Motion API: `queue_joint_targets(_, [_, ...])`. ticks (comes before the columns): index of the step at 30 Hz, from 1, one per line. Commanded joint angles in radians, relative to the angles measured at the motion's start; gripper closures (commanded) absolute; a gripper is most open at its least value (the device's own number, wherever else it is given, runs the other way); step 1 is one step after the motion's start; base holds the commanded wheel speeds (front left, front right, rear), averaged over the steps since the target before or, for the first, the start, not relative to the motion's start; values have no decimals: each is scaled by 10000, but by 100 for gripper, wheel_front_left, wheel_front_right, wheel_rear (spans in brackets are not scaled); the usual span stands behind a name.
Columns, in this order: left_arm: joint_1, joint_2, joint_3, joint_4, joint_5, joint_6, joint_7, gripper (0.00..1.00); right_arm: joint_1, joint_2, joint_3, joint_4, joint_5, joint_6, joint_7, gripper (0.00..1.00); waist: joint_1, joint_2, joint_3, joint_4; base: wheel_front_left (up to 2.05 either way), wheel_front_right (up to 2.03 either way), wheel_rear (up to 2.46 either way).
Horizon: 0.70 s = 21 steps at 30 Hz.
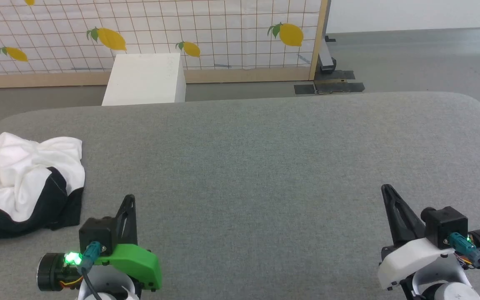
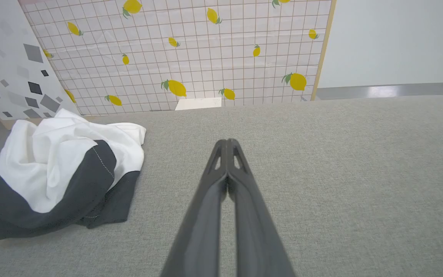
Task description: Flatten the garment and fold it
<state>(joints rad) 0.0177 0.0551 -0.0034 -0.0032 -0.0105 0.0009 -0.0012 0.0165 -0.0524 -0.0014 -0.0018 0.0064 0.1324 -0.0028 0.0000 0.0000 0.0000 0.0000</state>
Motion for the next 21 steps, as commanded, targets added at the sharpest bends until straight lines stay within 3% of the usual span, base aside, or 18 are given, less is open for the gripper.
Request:
queue_joint_targets(1, [-177, -49, 34, 32, 105, -9, 12, 100, -165, 22, 14, 18, -64, -17, 28, 100, 0, 0, 0, 0, 0, 0, 0])
queue_joint_targets(5, [-177, -49, 34, 32, 105, -9, 12, 100, -165, 22, 14, 18, -64, -17, 28, 100, 0, 0, 0, 0, 0, 0, 0])
queue_joint_targets(6, [7, 4, -10, -2, -4, 0, -3, 0, 3, 0, -5, 0, 3, 0, -1, 0, 0, 0, 0, 0, 0, 0, 0])
queue_joint_targets(21, [86, -1, -143, -12, -113, -91, -251, 0, 85, 0, -304, -22, 186, -2, -250, 0, 0, 0, 2, -4, 0, 0, 0])
